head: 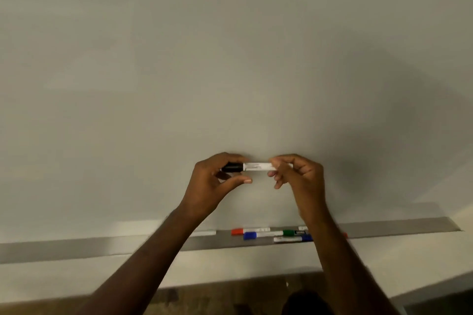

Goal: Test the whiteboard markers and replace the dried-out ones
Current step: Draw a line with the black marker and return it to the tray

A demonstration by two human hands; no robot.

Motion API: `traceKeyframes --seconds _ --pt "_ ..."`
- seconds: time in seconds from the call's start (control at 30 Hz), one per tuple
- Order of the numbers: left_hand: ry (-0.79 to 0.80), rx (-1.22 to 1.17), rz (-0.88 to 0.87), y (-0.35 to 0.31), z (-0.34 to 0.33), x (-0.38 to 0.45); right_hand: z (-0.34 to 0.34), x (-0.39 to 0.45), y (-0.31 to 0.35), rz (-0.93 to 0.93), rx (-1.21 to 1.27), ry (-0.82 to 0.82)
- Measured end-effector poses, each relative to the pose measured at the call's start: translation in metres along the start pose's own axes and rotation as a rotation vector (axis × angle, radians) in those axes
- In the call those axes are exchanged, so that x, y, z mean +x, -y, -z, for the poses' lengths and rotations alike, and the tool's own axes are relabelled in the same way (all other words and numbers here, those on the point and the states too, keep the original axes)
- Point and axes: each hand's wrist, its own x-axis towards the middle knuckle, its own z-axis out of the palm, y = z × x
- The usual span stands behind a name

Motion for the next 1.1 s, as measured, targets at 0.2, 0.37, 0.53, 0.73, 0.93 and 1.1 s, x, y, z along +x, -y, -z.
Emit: traceKeyframes --seconds 0.2,0.37,0.53,0.73,0.93,1.1 --pt "-0.035 -0.062 -0.189 -0.065 0.036 0.045 -0.022 0.013 0.081 0.120 0.172 -0.133" --pt "-0.096 -0.185 -0.199 -0.105 0.043 0.061 -0.034 0.016 0.123 0.131 0.383 -0.002" --pt "-0.181 -0.408 -0.118 -0.128 0.039 0.067 -0.042 0.015 0.144 0.151 0.452 -0.008" --pt "-0.254 -0.589 -0.030 -0.139 0.021 0.071 -0.039 0.016 0.150 0.102 0.510 -0.044" --pt "-0.274 -0.796 0.046 -0.148 -0.004 0.073 -0.030 0.018 0.152 0.107 0.481 -0.052" --pt "-0.377 -0.874 0.090 -0.152 -0.021 0.071 -0.033 0.016 0.154 0.100 0.644 -0.070"
